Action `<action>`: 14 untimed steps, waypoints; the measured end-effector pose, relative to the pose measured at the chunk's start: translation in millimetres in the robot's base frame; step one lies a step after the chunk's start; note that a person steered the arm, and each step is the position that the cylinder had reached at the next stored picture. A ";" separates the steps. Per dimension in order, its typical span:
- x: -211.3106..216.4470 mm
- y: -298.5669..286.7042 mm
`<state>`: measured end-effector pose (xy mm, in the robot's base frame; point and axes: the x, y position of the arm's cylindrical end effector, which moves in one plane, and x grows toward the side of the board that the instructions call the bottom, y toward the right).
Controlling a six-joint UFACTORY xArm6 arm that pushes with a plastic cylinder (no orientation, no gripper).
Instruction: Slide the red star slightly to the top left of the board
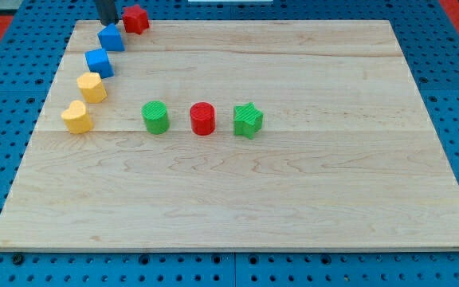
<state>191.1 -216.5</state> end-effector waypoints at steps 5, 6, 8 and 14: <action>2.2 216.4; 1.3 208.7; 19.8 113.4; 0.1 19.5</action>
<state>191.2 -197.0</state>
